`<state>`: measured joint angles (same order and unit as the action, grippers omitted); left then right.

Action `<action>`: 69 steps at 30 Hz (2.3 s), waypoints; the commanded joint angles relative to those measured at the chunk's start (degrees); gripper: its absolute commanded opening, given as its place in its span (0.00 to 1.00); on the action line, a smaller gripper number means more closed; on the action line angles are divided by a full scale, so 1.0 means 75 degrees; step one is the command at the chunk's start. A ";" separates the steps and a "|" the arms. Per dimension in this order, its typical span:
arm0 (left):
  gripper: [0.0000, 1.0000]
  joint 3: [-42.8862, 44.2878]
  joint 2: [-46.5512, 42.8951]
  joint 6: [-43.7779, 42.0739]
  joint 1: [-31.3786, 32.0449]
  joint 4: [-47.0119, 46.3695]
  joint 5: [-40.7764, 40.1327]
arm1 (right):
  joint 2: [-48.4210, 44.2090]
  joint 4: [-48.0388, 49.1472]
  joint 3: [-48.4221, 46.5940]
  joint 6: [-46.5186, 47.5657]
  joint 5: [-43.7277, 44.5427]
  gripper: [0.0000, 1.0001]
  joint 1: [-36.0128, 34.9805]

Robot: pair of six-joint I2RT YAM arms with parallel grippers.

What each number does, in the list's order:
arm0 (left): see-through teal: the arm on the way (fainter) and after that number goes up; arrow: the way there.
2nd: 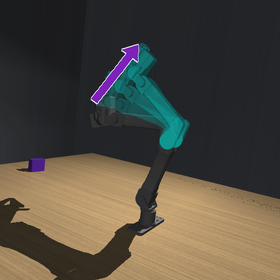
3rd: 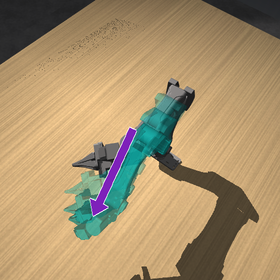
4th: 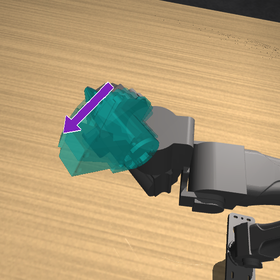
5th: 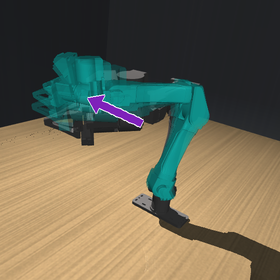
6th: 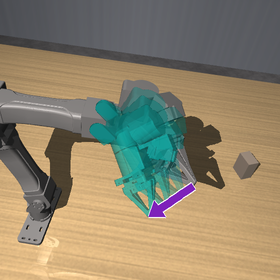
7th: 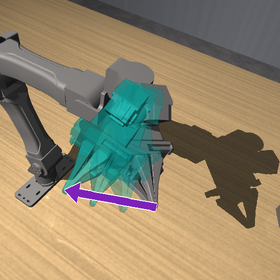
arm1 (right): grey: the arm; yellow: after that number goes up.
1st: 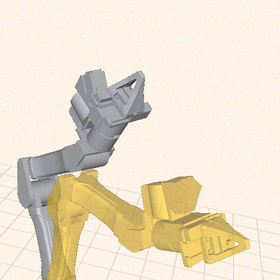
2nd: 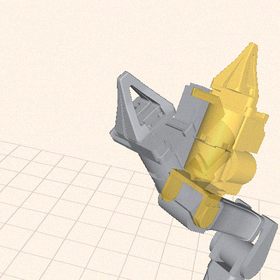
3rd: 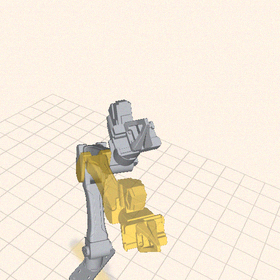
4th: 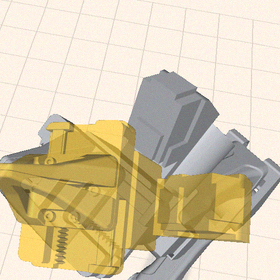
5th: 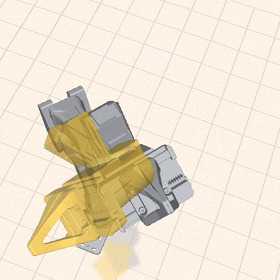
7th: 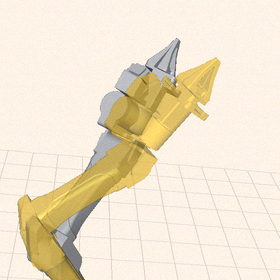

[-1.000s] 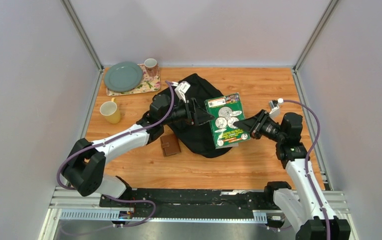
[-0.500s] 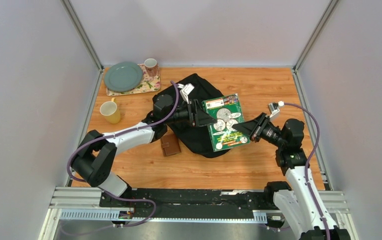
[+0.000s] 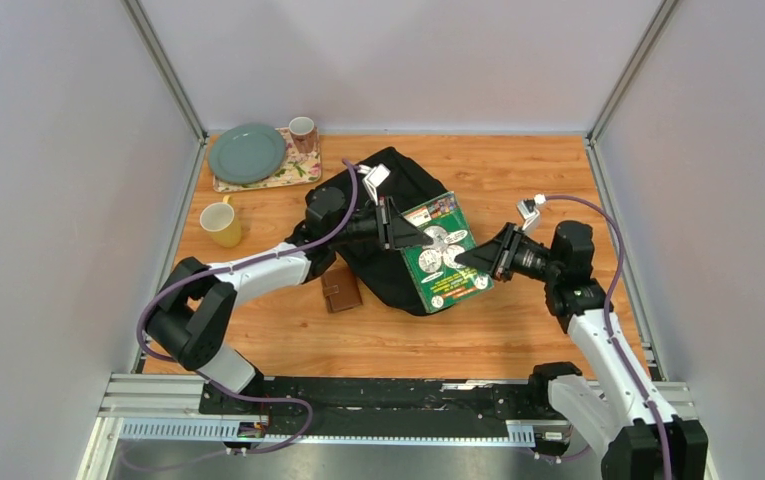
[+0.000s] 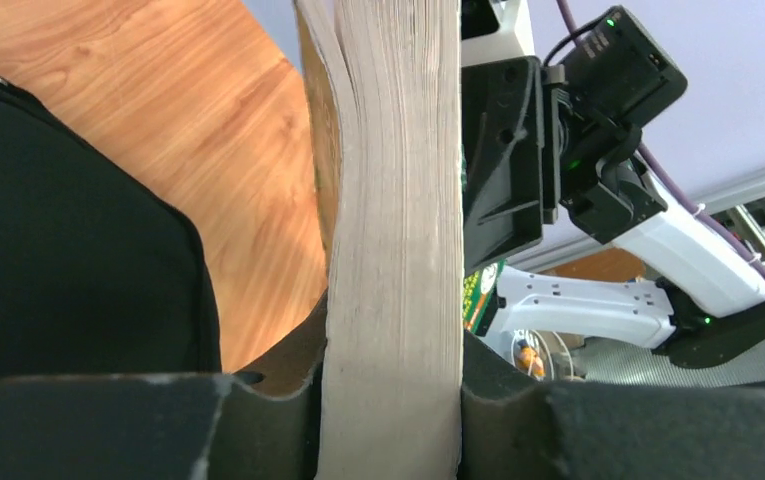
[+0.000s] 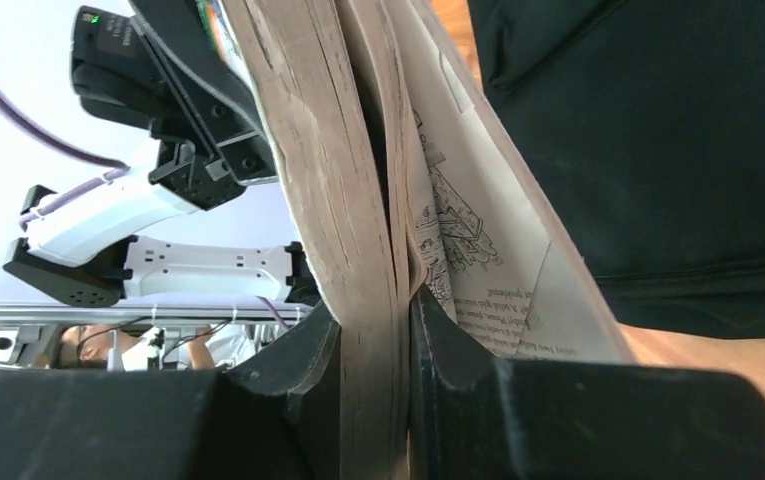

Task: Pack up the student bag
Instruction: Pick up the book from the center of the board.

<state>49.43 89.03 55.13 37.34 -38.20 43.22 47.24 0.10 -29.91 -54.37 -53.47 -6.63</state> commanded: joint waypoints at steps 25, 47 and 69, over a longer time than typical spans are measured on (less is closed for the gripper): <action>0.00 -0.1844 -0.2134 0.0908 -0.0151 -0.2719 -0.2751 | -0.1064 0.1630 0.1257 -0.2028 0.2689 0.77 -0.1435; 0.00 -0.2231 -0.1231 0.2269 -0.0151 -0.4681 -0.2447 | 0.0088 0.4803 0.1668 -0.3286 0.2829 0.60 -0.1776; 0.76 -0.0076 -0.1688 -0.2895 -0.0034 0.4278 -0.3605 | -0.3763 -0.3417 -0.0242 -0.0380 0.8063 0.00 -0.1787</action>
<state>43.13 78.26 50.46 36.16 -28.93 23.33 27.86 -7.55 -25.80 -64.23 -15.49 -20.27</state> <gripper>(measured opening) 0.758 0.287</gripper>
